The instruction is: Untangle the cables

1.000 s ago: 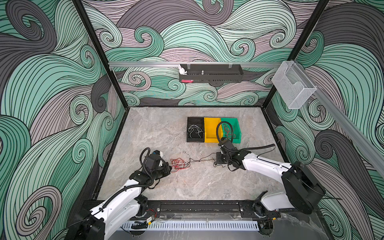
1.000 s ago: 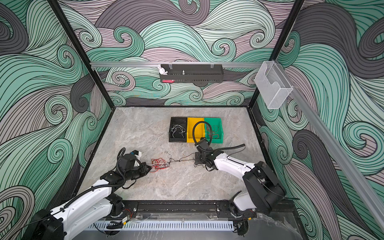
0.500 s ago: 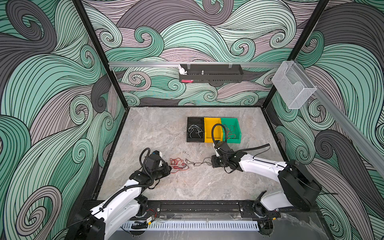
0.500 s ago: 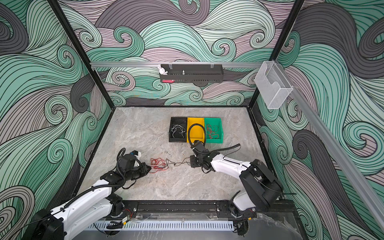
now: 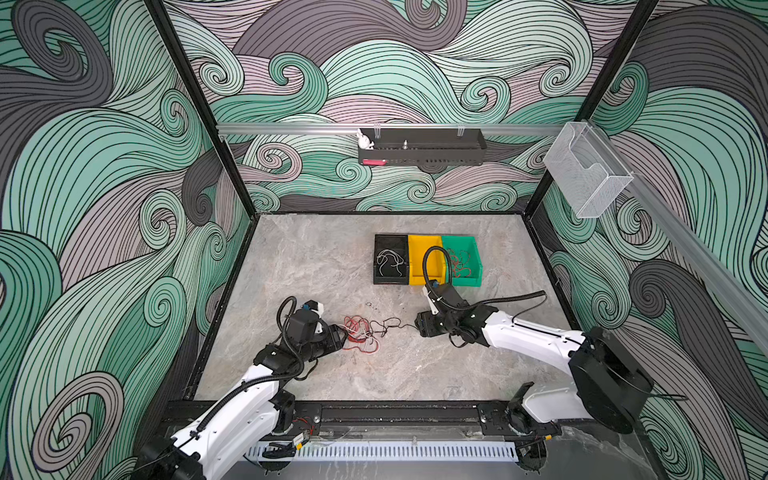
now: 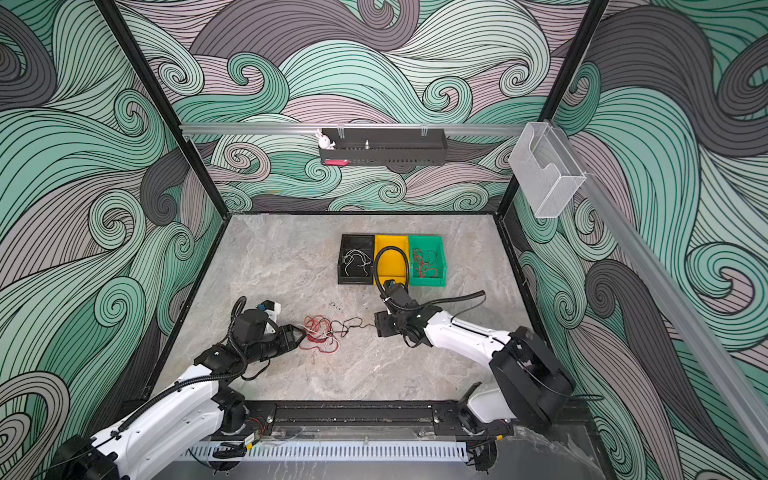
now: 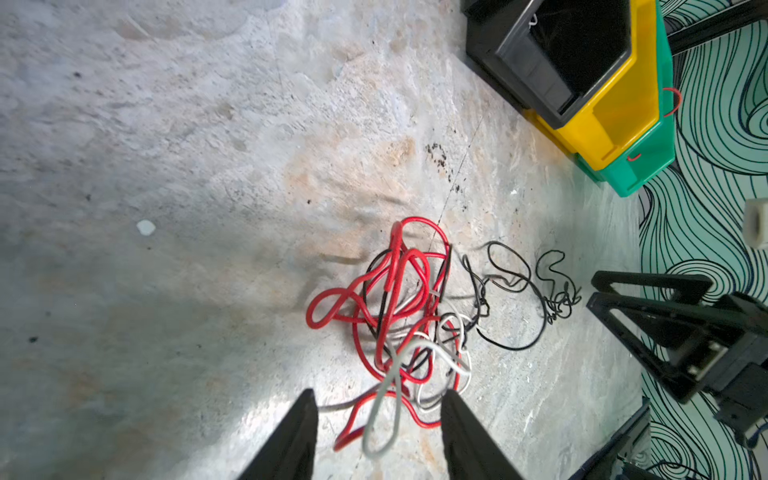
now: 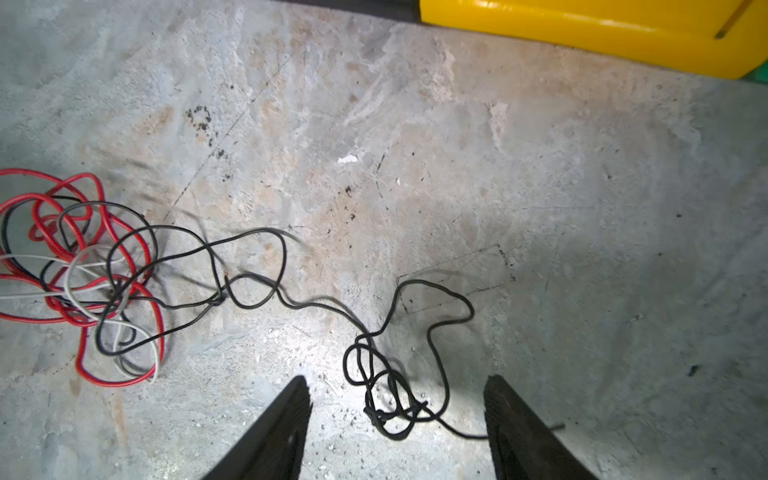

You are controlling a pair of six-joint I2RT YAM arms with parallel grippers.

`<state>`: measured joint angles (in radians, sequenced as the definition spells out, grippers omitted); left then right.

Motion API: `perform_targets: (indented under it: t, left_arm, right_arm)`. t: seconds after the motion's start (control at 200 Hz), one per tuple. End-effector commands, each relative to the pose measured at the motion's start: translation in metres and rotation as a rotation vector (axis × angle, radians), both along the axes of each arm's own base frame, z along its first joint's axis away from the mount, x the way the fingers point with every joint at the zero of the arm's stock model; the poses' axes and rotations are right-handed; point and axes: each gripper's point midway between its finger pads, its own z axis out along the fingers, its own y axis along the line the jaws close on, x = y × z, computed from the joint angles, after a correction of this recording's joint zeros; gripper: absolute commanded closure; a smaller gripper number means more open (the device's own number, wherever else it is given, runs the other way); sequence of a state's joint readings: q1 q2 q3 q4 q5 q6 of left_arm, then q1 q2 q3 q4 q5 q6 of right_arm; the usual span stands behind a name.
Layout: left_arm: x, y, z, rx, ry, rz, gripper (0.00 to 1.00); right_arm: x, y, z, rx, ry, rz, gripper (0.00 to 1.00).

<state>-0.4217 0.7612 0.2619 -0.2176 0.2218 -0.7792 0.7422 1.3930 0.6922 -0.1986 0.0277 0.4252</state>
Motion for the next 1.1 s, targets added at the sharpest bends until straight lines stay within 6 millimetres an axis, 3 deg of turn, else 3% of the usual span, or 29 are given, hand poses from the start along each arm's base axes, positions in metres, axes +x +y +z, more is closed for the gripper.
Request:
perform_targets:
  t: [0.0,0.44,0.505,0.655,0.806,1.096]
  left_arm:
    - [0.002,-0.004,0.017,-0.008,-0.018,-0.022,0.45]
    - [-0.008,-0.02,0.006,-0.025,0.0,-0.084,0.38]
    - [-0.008,-0.022,0.006,-0.026,-0.001,-0.088,0.38]
    - [-0.007,-0.024,0.01,-0.022,-0.003,-0.094,0.38]
    - [-0.007,-0.027,0.02,-0.031,-0.023,-0.104,0.39]
    - [-0.003,-0.036,0.05,-0.05,-0.072,-0.133,0.39]
  right_arm:
    - [0.002,-0.01,-0.001,-0.055,-0.017,-0.011,0.32]
    - [0.004,0.013,-0.03,-0.065,0.063,0.02,0.33]
    - [0.002,0.017,-0.035,-0.07,0.073,0.028,0.38]
    - [-0.002,0.022,-0.042,-0.064,0.095,0.031,0.6]
    - [-0.001,0.027,-0.028,-0.026,0.065,0.048,0.79]
    - [-0.007,0.046,0.022,0.134,0.003,0.129,0.84]
